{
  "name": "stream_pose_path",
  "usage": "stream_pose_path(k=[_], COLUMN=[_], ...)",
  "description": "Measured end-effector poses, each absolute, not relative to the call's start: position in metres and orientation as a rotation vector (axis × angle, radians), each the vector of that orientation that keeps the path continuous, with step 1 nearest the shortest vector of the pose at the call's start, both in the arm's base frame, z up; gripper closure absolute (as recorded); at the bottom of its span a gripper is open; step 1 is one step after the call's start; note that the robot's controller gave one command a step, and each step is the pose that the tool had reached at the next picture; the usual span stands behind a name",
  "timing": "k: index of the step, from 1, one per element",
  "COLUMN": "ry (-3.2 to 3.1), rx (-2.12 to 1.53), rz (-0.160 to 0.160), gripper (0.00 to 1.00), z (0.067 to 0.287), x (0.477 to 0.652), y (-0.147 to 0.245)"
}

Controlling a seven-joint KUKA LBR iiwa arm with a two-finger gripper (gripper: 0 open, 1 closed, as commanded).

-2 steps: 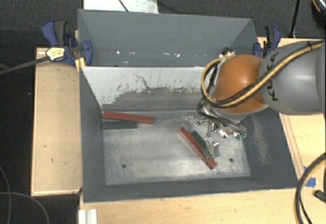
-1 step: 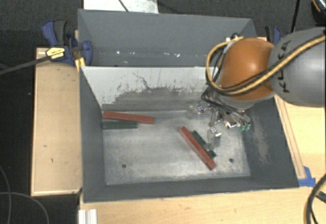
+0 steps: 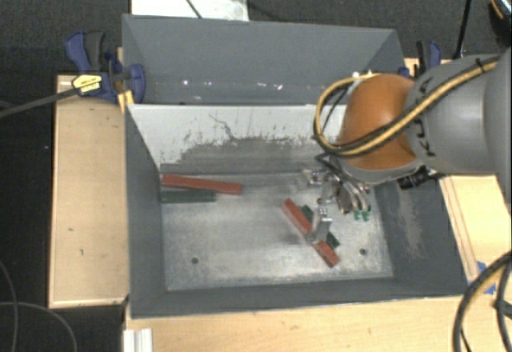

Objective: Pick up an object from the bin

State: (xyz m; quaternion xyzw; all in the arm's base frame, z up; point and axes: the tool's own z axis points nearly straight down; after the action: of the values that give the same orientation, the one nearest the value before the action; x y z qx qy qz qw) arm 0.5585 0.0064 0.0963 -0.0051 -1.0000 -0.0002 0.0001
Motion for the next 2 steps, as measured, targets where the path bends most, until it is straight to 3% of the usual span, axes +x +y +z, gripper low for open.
stream_pose_path(k=[1,2], ry=[-3.137,-3.143], rx=[-0.139,0.19], rz=[-0.002,-0.005], gripper=[0.0,0.0], z=[0.069,0.12], x=[0.558,0.562], y=[0.022,0.089])
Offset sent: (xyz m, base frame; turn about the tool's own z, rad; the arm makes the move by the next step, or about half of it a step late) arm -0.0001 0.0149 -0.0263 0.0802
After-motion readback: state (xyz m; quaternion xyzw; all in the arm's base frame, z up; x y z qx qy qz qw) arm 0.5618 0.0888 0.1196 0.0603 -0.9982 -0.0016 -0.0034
